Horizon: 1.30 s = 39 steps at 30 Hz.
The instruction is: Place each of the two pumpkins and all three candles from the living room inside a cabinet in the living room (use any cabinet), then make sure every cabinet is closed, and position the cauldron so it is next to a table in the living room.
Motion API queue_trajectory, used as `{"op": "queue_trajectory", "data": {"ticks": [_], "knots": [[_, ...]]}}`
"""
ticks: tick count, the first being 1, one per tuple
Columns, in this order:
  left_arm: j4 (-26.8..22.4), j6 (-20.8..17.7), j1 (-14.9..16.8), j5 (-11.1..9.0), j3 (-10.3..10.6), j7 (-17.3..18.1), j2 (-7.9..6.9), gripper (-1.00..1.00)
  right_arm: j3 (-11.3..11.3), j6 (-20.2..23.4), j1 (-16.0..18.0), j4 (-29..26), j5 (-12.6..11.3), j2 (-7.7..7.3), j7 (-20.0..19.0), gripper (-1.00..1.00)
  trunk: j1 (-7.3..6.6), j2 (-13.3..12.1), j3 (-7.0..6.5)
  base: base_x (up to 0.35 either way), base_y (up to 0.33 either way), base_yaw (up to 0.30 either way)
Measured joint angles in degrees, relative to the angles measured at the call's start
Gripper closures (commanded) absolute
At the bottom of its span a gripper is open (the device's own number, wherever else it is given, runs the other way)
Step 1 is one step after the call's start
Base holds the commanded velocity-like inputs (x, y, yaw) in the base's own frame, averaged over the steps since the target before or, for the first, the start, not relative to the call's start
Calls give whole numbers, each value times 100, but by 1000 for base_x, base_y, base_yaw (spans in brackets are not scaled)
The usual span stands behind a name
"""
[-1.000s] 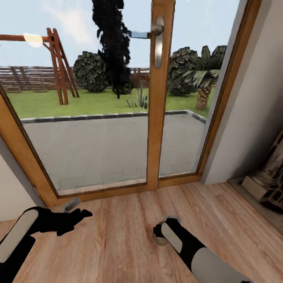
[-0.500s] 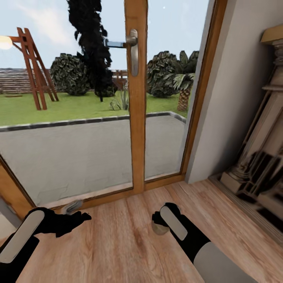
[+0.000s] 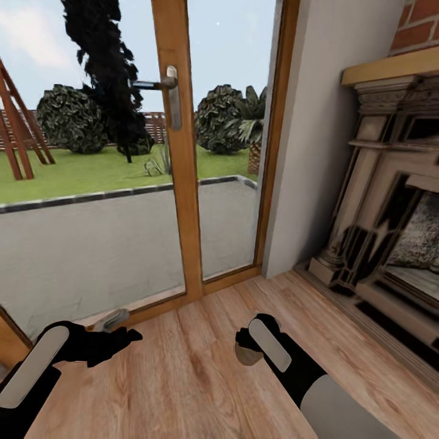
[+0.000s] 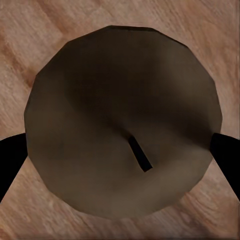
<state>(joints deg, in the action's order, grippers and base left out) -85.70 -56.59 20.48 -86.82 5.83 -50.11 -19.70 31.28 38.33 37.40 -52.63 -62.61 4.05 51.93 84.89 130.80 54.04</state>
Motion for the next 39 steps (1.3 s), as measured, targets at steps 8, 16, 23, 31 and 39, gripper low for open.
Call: {"op": "queue_trajectory", "data": {"ticks": [8, 16, 23, 31, 39], "knots": [[-17, 0, 0, 0, 0, 12, 5, -100, 0, -7, 0, 12, -1, 0, -7, 100, -176, -321, -181, -8, 0, -271], [-17, -2, 1, 0, 0, 19, -1, -100, -17, 7, -1, 54, -10, 0, -16, 100, -352, -642, -340, -3, 0, -274], [-18, -3, -2, -9, 2, 23, 6, -100, -19, -13, 0, 80, -278, 0, -7, 100, -504, -923, -440, -142, 0, -243], [-18, -7, -1, -8, 1, 26, 3, -100, -19, -35, 0, 95, -299, 0, 1, 100, -681, -1244, -533, -91, 0, -220], [-18, -9, -1, -9, 0, 26, 6, -100, -19, -56, 2, 100, -302, 0, 2, 100, -855, -1565, -624, -65, 0, -218]]}}
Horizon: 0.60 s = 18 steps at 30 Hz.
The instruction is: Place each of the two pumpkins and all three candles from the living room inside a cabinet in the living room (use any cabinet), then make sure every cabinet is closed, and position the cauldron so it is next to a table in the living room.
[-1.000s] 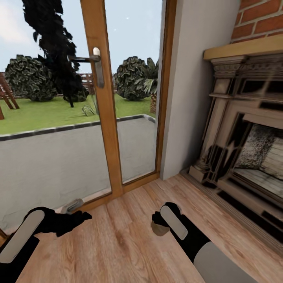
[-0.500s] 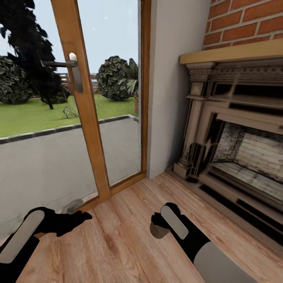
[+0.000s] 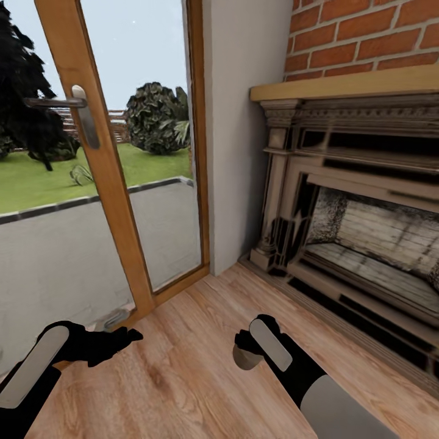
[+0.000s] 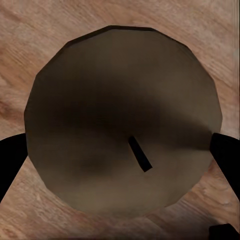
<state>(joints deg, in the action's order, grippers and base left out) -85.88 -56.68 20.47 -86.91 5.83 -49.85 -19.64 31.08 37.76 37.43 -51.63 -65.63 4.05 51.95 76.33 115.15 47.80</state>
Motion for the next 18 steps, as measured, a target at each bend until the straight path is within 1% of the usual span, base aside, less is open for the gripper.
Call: {"op": "queue_trajectory", "data": {"ticks": [12, 18], "knots": [[-1, 0, -1, 0, 7, 0, 1, -100, 0, -21, -1, -1, -4, 0, -4, 100, -262, -481, -137, -304, 0, -218], [-1, 0, 4, -11, 63, 0, 1, -100, 1, -30, -2, -2, -5, 0, -4, 100, -394, -722, -208, -315, 0, -223]]}}
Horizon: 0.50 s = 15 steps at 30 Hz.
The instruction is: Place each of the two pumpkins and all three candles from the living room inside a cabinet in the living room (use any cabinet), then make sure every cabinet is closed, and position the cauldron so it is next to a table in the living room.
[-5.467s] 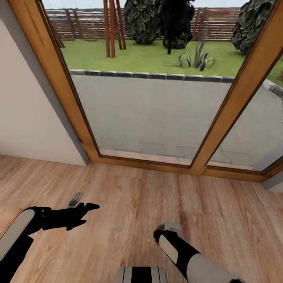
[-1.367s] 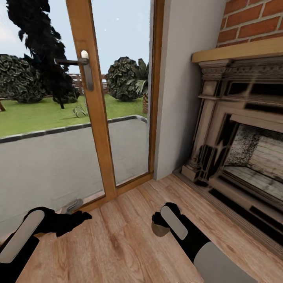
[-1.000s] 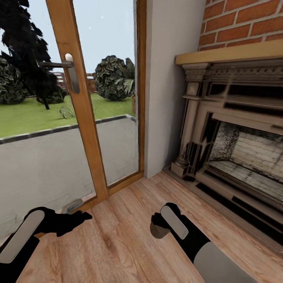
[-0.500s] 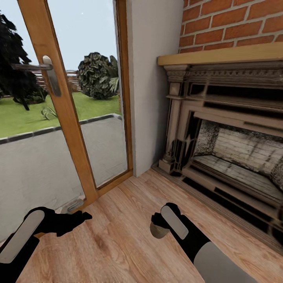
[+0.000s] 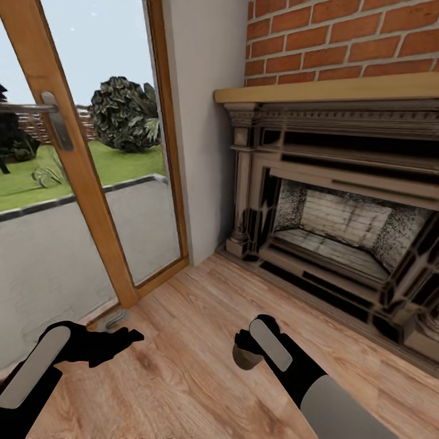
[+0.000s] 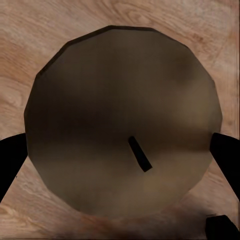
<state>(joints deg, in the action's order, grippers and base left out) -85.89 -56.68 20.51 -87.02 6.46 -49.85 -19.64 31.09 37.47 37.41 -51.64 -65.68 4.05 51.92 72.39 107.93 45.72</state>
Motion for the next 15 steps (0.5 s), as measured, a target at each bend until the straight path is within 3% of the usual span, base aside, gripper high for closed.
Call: {"op": "queue_trajectory", "data": {"ticks": [8, 15], "knots": [[0, 1, -5, -24, 10, 1, 0, -100, 1, -4, 1, 0, -4, 3, -4, 100, -177, -321, -112, -258, 0, -244], [0, 5, -3, -24, 16, 3, 0, -100, 2, 0, 0, 0, 0, 1, -19, 100, -333, -601, -212, -34, 0, -248]]}}
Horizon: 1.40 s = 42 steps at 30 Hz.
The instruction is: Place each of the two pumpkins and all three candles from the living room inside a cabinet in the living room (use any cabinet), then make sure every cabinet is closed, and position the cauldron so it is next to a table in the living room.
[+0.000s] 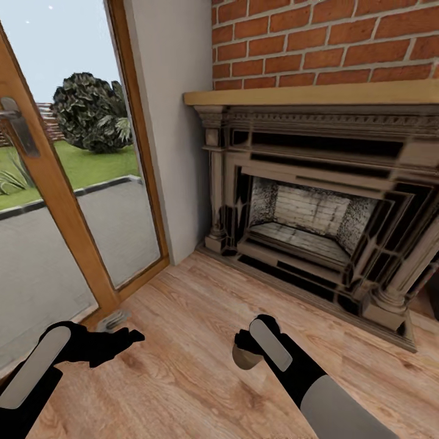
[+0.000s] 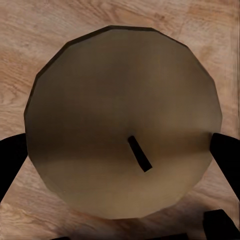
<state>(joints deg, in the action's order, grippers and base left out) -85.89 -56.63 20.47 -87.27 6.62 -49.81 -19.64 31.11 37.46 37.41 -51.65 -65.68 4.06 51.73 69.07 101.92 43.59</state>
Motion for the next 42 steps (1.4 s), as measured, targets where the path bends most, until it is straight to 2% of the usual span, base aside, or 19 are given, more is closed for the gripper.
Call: {"op": "queue_trajectory", "data": {"ticks": [28, 32, 42], "knots": [[10, 3, 6, 27, 27, -3, 60, -100, 1, -1, -1, 0, -4, 0, -33, 100, -615, -1123, -457, 0, 0, -261], [18, 3, 7, 28, 27, -3, 56, -100, 5, 0, -3, 0, -153, -8, -38, 100, -703, -1284, -529, 0, 0, -272], [37, 3, 6, 31, 27, -3, 56, -100, 6, 2, -2, 8, -201, -11, -32, 100, -923, -1685, -708, 0, 0, -273]]}}
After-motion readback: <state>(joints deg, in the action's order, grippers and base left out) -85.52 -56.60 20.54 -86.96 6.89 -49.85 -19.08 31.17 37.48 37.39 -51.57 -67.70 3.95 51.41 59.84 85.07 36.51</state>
